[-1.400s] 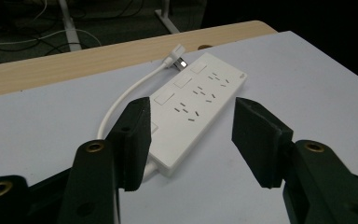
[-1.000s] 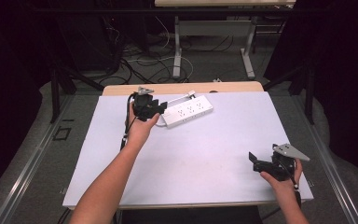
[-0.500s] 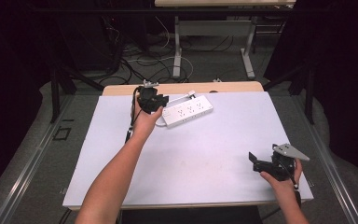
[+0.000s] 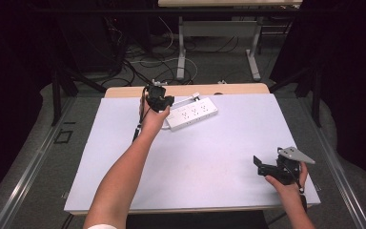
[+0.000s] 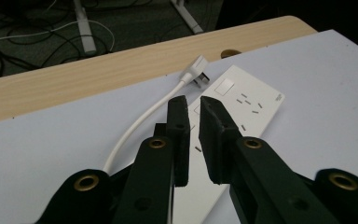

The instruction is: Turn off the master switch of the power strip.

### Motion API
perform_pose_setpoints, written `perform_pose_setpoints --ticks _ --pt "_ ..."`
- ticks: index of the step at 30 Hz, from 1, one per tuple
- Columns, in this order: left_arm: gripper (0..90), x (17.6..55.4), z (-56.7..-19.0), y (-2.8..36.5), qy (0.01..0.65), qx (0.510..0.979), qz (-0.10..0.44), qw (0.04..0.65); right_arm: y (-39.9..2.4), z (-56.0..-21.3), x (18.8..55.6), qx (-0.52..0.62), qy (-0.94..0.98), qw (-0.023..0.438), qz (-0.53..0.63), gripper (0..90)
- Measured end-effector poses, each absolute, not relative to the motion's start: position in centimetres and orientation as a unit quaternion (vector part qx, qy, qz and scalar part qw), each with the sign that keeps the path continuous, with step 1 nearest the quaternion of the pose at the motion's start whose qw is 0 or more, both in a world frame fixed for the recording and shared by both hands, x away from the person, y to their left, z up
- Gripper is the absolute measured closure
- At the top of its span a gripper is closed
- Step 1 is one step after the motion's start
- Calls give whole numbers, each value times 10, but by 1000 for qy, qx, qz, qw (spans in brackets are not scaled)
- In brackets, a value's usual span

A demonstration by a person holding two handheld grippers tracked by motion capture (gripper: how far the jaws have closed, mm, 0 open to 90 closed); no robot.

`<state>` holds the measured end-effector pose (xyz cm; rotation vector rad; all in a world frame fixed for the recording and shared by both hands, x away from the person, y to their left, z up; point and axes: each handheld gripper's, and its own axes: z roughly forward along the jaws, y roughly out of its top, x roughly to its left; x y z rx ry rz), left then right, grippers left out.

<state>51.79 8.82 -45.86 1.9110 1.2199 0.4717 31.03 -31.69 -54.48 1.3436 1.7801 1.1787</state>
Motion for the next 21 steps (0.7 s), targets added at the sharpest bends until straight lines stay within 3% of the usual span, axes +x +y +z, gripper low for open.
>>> perform_pose_setpoints --ticks 7,21 --pt "895 527 -469 88 493 753 181 396 -317 -544 310 510 673 304 442 0" --pt "900 542 -489 89 516 754 171 369 -318 -543 309 513 669 303 445 0"
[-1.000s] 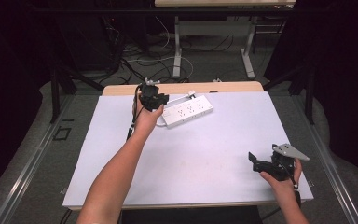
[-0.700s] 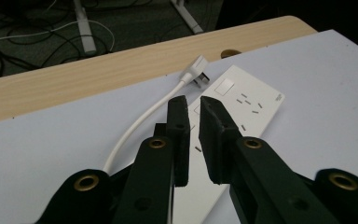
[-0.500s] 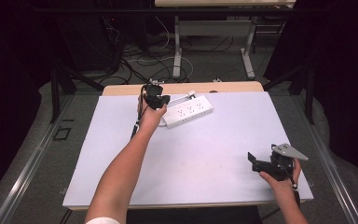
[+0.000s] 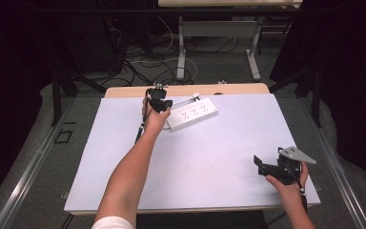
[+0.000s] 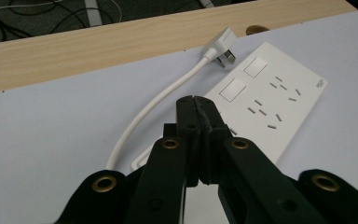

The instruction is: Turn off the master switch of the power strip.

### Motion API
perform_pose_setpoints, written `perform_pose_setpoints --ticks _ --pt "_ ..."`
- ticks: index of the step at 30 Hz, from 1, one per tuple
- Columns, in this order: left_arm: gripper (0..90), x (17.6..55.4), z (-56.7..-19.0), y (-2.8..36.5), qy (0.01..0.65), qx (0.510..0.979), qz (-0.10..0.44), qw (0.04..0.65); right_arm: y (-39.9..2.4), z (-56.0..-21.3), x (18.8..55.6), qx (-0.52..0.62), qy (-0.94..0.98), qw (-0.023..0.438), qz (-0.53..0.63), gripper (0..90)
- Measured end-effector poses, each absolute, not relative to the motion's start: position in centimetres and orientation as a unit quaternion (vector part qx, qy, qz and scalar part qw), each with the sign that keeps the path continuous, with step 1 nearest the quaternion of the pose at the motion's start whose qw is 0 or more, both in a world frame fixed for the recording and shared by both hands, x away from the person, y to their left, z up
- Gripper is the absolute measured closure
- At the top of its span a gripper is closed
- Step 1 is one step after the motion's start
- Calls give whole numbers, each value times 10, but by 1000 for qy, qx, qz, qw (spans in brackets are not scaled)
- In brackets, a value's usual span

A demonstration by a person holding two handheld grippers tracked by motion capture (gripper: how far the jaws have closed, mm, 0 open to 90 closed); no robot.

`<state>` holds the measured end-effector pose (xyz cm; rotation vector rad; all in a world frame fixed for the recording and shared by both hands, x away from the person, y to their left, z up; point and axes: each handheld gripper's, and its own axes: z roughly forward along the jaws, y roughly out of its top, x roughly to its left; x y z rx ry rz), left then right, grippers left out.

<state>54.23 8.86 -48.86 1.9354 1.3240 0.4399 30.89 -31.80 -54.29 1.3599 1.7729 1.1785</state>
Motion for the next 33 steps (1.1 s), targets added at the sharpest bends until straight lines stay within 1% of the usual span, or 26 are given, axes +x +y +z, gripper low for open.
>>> perform_pose_setpoints --ticks 5,12,14,15,16,24,31,32,33 --pt "900 548 -496 90 525 750 167 367 -318 -542 308 514 669 303 443 0" --pt "900 552 -506 87 524 758 161 352 -318 -542 308 515 669 301 444 0" --pt "900 553 -508 85 526 758 158 352 -318 -542 309 507 671 307 446 0" --pt "900 553 -508 85 524 760 158 350 -317 -543 311 505 660 317 456 0" --pt "900 554 -509 84 524 760 159 351 -318 -541 309 507 671 307 446 0" --pt "900 559 -513 83 536 759 150 338 -319 -540 308 515 666 300 449 0" --pt "900 562 -519 86 543 762 143 322 -320 -539 307 515 666 300 448 0" --pt "900 561 -519 85 549 759 139 322 -320 -540 308 511 664 307 452 0" --pt "900 561 -519 85 542 767 137 316 -321 -540 308 514 665 303 449 0"
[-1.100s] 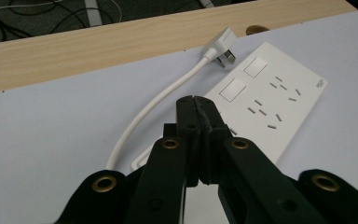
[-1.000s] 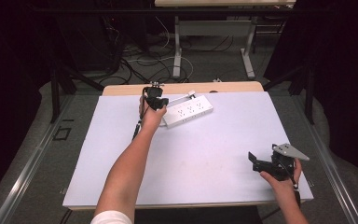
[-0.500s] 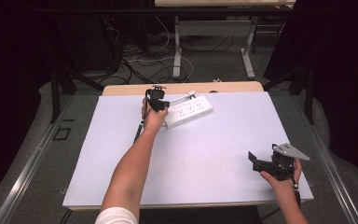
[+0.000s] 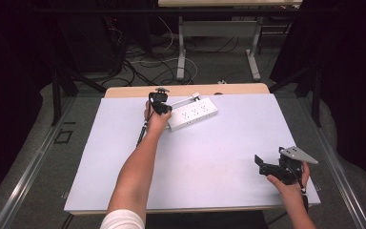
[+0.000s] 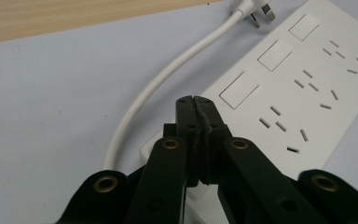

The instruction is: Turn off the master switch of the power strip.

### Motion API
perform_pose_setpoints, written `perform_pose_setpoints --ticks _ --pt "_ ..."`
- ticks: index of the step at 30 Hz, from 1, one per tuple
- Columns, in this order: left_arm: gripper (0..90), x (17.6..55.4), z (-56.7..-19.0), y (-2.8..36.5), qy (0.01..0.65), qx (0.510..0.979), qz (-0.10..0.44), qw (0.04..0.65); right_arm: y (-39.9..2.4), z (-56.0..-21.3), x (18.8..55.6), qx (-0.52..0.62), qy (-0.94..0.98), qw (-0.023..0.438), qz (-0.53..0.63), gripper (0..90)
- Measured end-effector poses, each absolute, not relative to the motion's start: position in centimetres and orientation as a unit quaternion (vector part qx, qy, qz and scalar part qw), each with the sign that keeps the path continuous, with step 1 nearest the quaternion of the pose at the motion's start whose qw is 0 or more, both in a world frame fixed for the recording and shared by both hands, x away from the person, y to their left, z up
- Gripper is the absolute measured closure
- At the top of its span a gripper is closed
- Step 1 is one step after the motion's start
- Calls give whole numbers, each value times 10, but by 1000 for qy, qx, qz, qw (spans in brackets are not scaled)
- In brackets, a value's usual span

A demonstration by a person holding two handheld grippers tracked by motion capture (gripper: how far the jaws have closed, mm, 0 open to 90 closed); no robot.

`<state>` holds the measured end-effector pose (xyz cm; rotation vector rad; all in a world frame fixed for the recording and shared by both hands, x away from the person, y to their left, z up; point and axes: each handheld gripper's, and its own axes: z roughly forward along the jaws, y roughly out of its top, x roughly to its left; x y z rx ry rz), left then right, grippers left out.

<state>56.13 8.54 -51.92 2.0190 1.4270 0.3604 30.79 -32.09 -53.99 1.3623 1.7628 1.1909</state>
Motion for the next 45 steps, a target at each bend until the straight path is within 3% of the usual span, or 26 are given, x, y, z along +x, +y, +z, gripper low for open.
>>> perform_pose_setpoints --ticks 33,45 --pt "900 560 -521 81 538 788 130 270 -319 -540 308 508 669 304 449 0" --pt "900 562 -513 86 559 767 119 291 -320 -539 307 514 668 300 447 0"
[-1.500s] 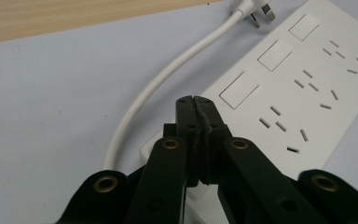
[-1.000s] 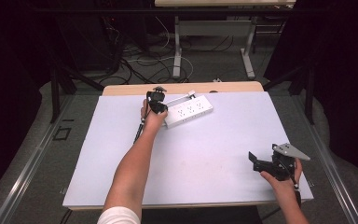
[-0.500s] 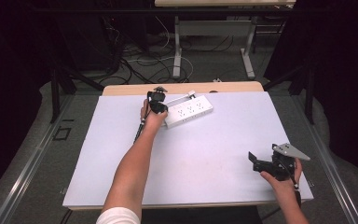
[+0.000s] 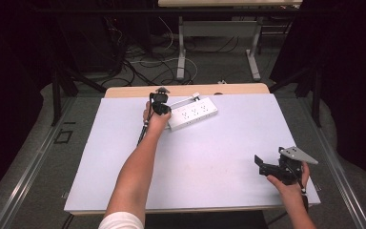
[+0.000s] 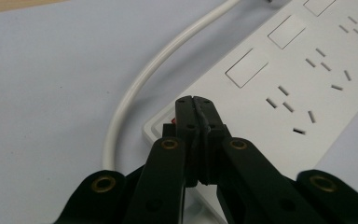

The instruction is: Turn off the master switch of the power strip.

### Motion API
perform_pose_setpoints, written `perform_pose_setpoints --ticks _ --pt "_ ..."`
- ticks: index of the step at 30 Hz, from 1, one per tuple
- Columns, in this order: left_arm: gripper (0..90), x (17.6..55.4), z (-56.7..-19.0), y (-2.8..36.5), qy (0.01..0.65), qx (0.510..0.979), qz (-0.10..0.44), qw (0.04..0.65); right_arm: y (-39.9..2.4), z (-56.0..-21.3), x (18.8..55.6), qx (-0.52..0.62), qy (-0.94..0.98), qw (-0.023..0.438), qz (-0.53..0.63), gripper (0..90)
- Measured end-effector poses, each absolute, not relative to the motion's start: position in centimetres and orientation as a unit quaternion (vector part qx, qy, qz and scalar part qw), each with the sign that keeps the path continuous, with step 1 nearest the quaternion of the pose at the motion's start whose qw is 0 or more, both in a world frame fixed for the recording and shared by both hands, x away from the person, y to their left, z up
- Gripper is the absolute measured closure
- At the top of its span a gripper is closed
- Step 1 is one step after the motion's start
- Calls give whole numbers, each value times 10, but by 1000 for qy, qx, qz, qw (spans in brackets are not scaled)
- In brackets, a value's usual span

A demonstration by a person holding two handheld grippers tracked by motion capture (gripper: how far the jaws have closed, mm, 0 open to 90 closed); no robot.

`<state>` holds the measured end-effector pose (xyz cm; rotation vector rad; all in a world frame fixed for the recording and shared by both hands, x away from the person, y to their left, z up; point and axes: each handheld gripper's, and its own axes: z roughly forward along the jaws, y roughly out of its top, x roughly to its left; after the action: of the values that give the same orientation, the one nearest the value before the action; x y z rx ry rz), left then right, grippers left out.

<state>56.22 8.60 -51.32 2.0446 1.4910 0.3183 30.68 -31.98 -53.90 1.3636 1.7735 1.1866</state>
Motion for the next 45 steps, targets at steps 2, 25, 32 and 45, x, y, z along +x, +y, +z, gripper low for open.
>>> perform_pose_setpoints --ticks 2,25,32,45 --pt "900 562 -508 86 557 764 126 301 -321 -540 308 510 669 304 448 0" --pt "829 557 -488 91 546 766 134 312 -316 -542 309 507 672 302 447 0" --pt "747 555 -485 92 541 766 140 316 -316 -543 309 508 674 299 445 0" --pt "504 553 -481 98 539 757 151 337 -315 -543 310 505 671 304 450 0"
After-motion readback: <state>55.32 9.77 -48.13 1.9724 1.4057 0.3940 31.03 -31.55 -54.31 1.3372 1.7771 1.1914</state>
